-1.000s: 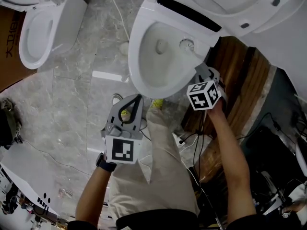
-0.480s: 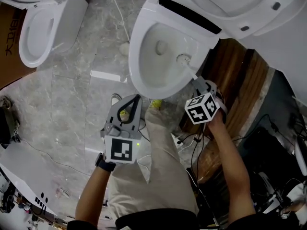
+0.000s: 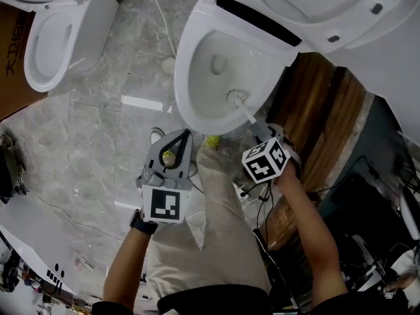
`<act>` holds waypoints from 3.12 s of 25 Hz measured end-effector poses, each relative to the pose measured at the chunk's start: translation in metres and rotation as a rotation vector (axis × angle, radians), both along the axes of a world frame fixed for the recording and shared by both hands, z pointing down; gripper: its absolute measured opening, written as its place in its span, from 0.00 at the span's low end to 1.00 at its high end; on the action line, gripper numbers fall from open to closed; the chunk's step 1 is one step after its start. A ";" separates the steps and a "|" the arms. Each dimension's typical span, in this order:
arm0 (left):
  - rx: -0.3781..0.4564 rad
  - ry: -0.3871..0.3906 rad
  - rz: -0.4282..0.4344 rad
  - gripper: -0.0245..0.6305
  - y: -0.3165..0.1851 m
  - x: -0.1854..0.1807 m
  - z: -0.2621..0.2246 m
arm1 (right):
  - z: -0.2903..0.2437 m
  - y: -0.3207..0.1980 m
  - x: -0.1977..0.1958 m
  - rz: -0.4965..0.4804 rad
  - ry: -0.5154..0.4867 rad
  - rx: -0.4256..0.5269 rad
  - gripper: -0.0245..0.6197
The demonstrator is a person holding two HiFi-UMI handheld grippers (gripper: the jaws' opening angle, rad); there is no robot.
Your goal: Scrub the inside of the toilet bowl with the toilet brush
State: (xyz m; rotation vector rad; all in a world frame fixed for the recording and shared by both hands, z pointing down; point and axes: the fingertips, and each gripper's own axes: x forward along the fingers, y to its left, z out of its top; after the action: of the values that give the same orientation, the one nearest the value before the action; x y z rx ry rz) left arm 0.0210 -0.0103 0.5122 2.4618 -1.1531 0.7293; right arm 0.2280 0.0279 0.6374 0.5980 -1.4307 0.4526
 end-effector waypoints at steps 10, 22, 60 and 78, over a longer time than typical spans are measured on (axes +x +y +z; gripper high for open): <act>-0.004 -0.006 0.004 0.07 0.003 0.000 0.002 | 0.004 0.023 -0.027 0.072 -0.118 -0.069 0.28; -0.060 0.029 0.027 0.07 0.022 0.019 0.011 | 0.004 0.031 -0.041 0.201 -0.278 -0.157 0.28; -0.113 0.036 -0.059 0.07 0.003 -0.004 0.045 | 0.076 -0.131 -0.055 0.441 -0.478 0.135 0.28; -0.138 0.043 -0.010 0.07 -0.011 0.011 0.053 | 0.090 -0.165 0.000 0.547 -0.318 0.234 0.28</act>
State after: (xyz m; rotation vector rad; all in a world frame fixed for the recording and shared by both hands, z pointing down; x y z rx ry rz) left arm 0.0319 -0.0215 0.5650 2.3445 -1.0614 0.7245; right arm 0.2279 -0.1366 0.7278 1.1575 -1.6279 0.8459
